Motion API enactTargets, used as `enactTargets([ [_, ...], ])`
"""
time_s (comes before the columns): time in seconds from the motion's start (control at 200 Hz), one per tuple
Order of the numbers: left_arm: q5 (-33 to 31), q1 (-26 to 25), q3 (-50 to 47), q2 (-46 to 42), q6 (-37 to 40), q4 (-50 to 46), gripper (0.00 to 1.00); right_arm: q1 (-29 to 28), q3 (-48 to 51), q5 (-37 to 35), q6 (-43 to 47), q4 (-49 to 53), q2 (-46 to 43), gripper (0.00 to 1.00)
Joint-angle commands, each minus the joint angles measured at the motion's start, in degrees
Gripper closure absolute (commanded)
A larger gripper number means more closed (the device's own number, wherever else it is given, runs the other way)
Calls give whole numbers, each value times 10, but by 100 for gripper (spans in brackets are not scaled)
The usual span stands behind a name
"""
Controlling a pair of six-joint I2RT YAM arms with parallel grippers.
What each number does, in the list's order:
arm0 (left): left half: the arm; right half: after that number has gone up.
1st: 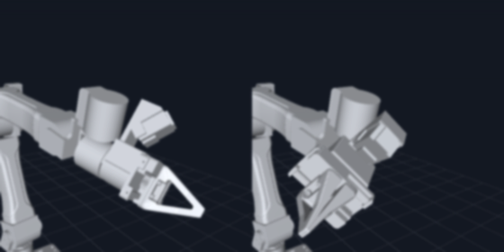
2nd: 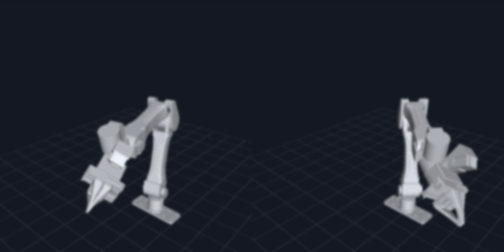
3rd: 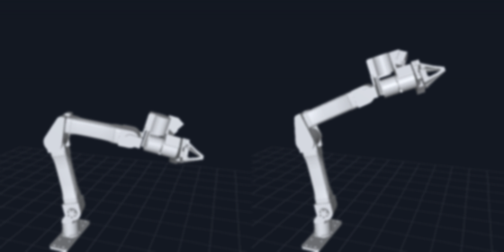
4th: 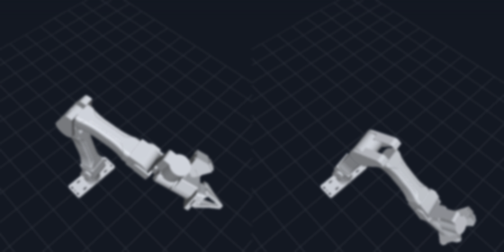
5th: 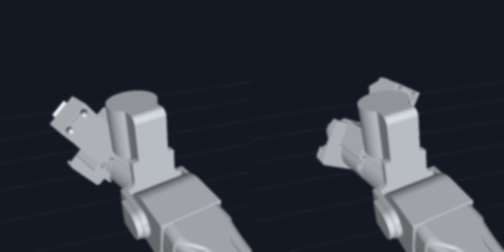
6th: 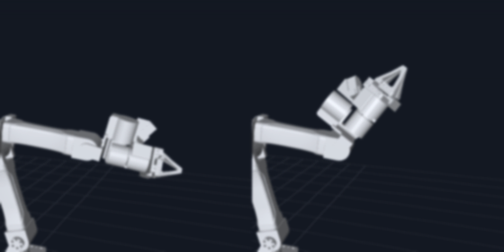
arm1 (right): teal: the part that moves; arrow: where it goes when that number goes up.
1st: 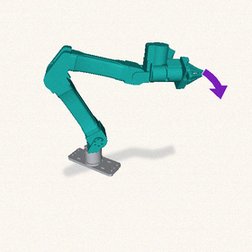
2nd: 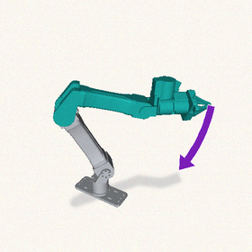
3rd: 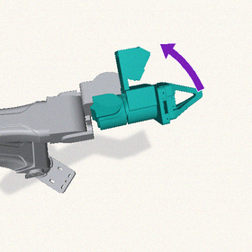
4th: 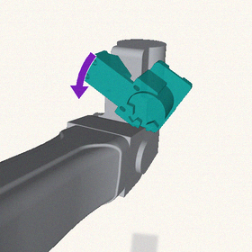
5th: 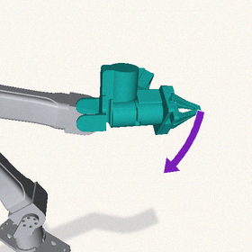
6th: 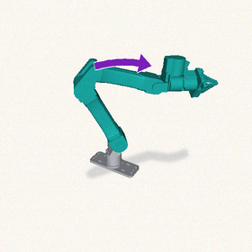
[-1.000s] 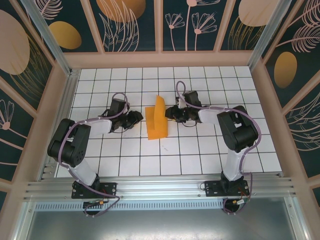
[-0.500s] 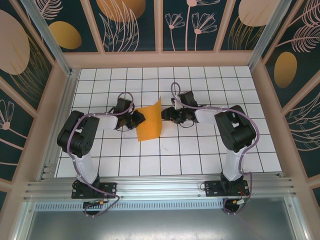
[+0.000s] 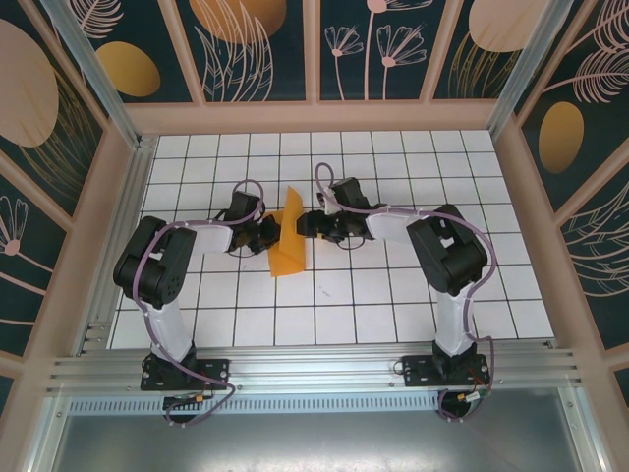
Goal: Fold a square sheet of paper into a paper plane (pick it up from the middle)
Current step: Fold the square sheet of paper in half at the center of the table.
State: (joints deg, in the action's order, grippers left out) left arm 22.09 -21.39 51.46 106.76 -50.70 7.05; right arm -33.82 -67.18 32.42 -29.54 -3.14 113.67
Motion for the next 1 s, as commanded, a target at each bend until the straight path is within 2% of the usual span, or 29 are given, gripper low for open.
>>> enactTargets([
  [0.0,-21,-3,-4,25,17,-41,93,-10,-32,-27,33,44,21,31],
  [0.27,5,-2,-7,2,14,-18,97,-21,-46,-33,81,88,40,42],
  [0.46,4,1,-8,-12,10,-15,99,-26,-50,-52,98,106,52,45],
  [0.605,3,6,-8,-57,-2,-9,97,-30,-53,-76,106,120,60,47],
  [0.711,-20,11,-12,-95,-9,-19,95,-31,-58,-95,110,130,66,48],
  [0.791,-61,17,-25,-120,-16,-38,94,-36,-64,-112,113,141,71,49],
  [0.911,-129,22,-36,-132,-22,-79,94,-45,-73,-141,115,152,71,50],
  [0.996,-138,22,-34,-121,-23,-93,96,-51,-83,-159,114,163,70,50],
])
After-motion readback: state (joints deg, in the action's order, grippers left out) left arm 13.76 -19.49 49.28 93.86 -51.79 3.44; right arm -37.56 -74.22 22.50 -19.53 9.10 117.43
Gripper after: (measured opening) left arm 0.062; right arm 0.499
